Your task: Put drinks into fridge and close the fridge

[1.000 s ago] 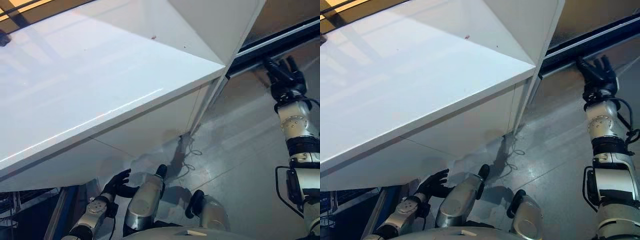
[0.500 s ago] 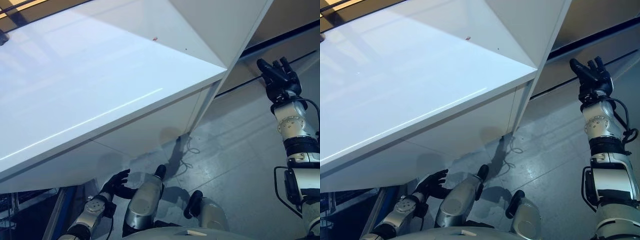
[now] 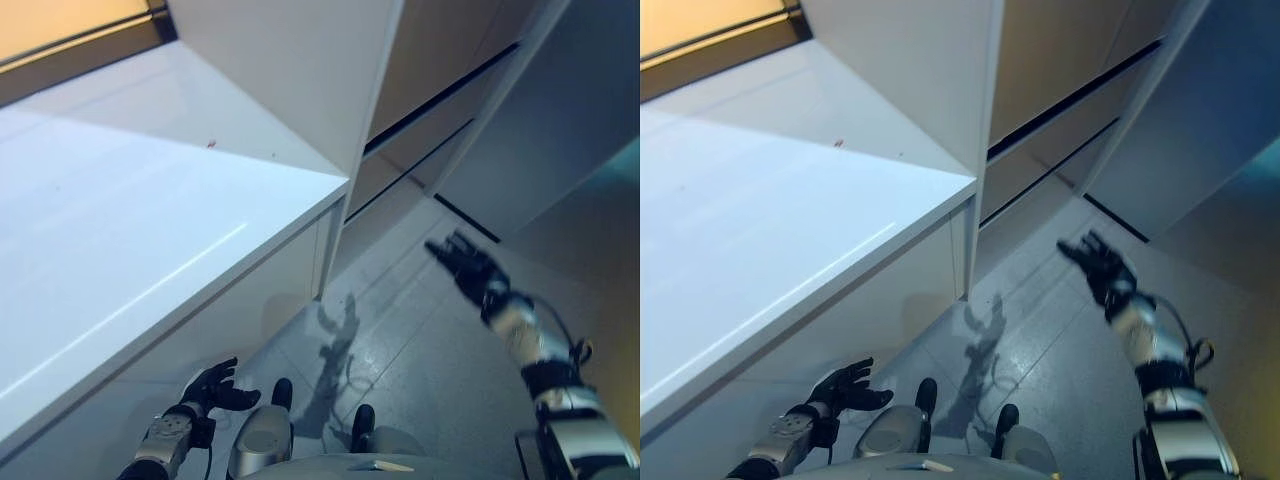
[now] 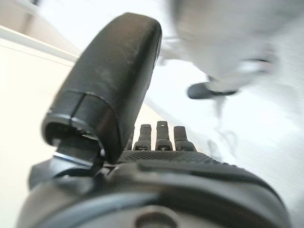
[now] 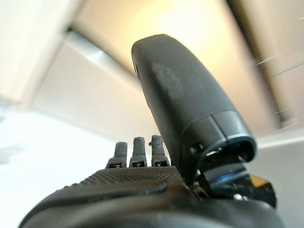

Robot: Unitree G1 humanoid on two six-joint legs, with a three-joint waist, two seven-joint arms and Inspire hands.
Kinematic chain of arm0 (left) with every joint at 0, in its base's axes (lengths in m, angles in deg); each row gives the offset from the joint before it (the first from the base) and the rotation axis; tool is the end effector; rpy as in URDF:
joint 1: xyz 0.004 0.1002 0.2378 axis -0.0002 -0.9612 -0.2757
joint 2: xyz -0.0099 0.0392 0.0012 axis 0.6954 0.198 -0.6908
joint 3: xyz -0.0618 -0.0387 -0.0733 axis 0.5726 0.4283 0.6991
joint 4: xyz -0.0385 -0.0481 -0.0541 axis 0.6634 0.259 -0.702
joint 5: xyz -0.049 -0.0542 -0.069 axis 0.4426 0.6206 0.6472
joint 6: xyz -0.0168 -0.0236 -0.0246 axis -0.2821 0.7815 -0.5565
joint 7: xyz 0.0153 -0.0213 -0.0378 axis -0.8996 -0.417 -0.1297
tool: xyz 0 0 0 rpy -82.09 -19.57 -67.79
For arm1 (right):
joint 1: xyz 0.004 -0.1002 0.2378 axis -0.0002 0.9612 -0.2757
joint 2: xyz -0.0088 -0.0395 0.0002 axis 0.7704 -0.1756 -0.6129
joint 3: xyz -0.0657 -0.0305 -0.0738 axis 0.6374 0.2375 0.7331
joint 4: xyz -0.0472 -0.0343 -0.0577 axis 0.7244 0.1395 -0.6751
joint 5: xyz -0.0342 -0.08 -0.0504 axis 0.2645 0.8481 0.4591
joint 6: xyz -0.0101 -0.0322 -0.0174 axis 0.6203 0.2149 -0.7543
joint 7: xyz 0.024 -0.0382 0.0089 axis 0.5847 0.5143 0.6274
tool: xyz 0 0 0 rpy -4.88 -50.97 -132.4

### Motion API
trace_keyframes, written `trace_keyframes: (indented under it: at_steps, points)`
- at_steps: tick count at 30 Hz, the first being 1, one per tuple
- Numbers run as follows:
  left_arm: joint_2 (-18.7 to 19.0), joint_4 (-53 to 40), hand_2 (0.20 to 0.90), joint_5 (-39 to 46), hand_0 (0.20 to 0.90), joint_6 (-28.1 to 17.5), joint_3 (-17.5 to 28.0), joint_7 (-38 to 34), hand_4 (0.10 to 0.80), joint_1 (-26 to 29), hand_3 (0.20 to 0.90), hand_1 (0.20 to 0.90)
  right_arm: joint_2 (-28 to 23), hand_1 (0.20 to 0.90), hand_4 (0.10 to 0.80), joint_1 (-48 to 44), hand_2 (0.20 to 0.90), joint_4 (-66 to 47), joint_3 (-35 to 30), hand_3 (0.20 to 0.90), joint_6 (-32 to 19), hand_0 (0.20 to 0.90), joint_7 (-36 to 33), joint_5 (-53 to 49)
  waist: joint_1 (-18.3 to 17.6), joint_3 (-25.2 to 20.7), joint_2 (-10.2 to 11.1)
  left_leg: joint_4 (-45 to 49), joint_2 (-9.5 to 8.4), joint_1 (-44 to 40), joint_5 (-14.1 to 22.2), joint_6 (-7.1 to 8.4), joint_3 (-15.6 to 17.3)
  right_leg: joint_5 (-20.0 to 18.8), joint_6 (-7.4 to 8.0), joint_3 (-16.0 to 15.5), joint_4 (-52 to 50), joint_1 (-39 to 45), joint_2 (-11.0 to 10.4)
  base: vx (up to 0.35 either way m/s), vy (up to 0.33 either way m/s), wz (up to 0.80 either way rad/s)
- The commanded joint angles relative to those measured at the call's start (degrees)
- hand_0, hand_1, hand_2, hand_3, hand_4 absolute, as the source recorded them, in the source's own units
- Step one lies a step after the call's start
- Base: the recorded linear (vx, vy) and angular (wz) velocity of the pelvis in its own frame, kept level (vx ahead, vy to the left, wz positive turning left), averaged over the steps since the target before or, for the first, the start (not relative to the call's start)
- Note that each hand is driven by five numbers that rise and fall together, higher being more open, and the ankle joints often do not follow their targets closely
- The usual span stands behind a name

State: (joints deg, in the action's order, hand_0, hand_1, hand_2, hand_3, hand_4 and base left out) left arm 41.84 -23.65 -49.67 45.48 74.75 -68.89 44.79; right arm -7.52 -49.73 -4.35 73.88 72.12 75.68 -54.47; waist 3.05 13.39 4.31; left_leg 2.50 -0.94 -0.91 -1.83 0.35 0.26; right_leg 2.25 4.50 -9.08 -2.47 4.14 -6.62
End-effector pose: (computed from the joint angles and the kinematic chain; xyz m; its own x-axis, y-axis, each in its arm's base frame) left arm 0.1159 0.2453 -0.0859 0.6108 0.0536 -0.7900 0.0373 0.9947 0.0963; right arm 0.2031 -0.2615 -0.0232 0.8010 -0.0672 -0.5949 0.2983 0.9063 0.2993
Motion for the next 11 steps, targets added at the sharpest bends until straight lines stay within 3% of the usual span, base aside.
trace_keyframes:
  at_steps: [1, 11]
  points:
    - [-1.3, 2.7, 0.900, 2.0, 0.900, -0.2, 1.4, 2.0, 0.800, 0.6, 0.900, 0.900, -0.3, 0.900, 0.800, 0.7, 0.900, 0.7, -0.4, 0.900, -3.3, 0.900, 4.0, 2.2, -1.6, -4.2, -2.4, -3.5, -0.85, -3.4, 5.0, -1.35, 6.8, 0.5, -1.10, -2.0, 0.0, -1.4, 4.9, -0.054, 0.000, -0.28]
    - [-4.2, 8.8, 0.900, 1.3, 0.900, 0.2, 2.6, 3.6, 0.800, 0.8, 0.900, 0.900, 9.0, 0.900, 0.800, 6.6, 0.900, 22.1, -1.2, 0.900, -3.8, 0.900, 4.0, 9.5, -3.5, -6.0, -3.6, -3.7, -0.80, -5.8, 5.7, -1.42, 8.4, 0.9, -1.71, -1.5, 1.3, 0.8, 5.9, -0.022, 0.000, -0.14]
